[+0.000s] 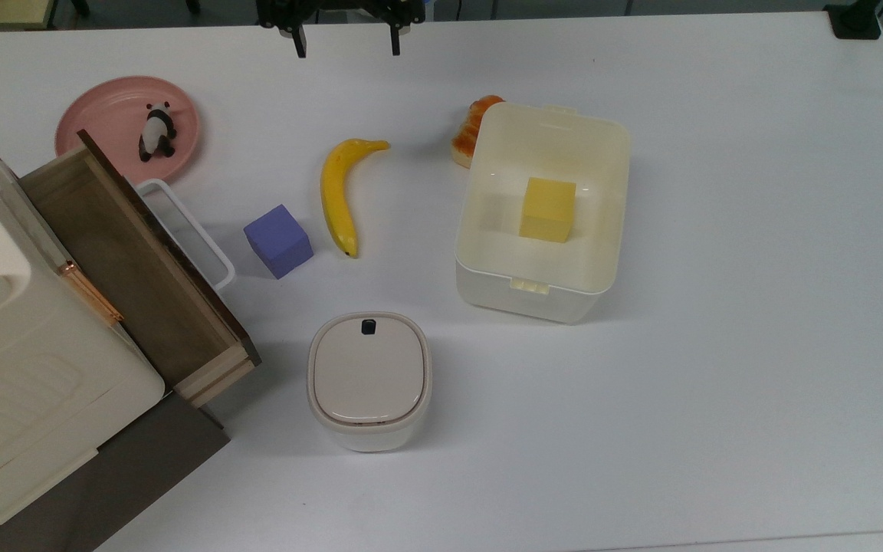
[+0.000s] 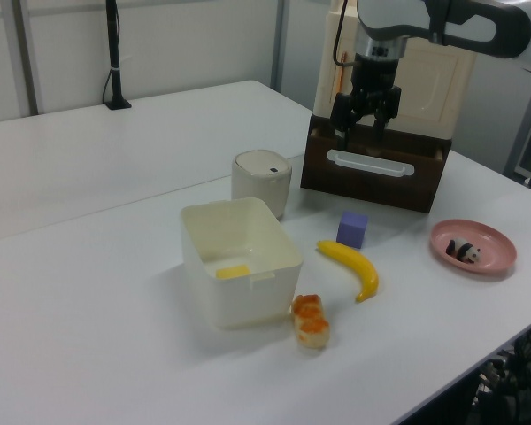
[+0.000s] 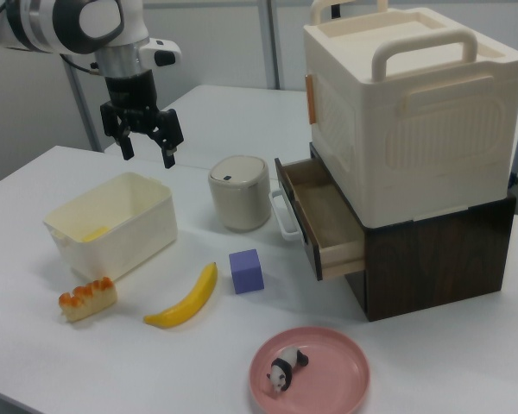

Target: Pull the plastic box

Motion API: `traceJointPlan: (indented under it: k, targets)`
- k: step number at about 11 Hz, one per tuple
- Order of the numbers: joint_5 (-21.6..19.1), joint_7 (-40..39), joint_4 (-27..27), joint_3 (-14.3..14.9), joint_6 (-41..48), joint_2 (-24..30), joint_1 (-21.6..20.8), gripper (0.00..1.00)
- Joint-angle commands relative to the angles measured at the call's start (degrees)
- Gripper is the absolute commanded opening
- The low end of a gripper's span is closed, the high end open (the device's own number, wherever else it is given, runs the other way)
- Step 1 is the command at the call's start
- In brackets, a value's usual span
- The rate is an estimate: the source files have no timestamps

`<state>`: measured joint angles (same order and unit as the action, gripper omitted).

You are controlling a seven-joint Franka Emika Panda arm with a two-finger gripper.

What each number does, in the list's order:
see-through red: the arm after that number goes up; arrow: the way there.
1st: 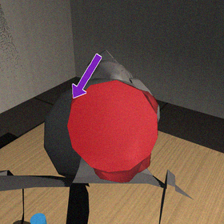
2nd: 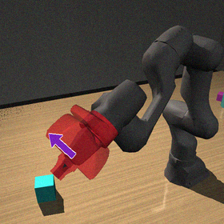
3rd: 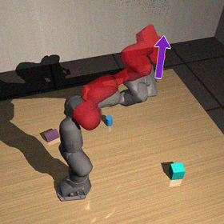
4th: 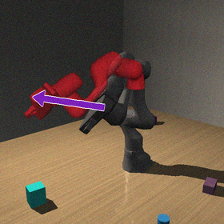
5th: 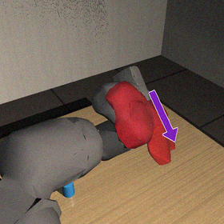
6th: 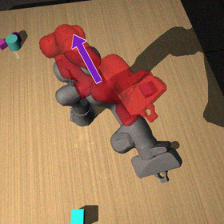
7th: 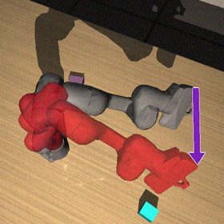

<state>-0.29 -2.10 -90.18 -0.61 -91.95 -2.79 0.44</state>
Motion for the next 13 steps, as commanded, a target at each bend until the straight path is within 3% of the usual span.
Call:
traceJointPlan:
  k: [1, 4, 13]
  targets:
    - [-1.29, -0.71, 1.06, 0.70, -1.04, 0.16, 0.61, 1.00]
    - [-1.12, -0.27, 3.59, 0.79, -0.43, -0.02, 1.39, 1.00]
    - [-1.29, -0.45, 3.78, 0.70, -1.13, -0.90, 2.54, 1.00]
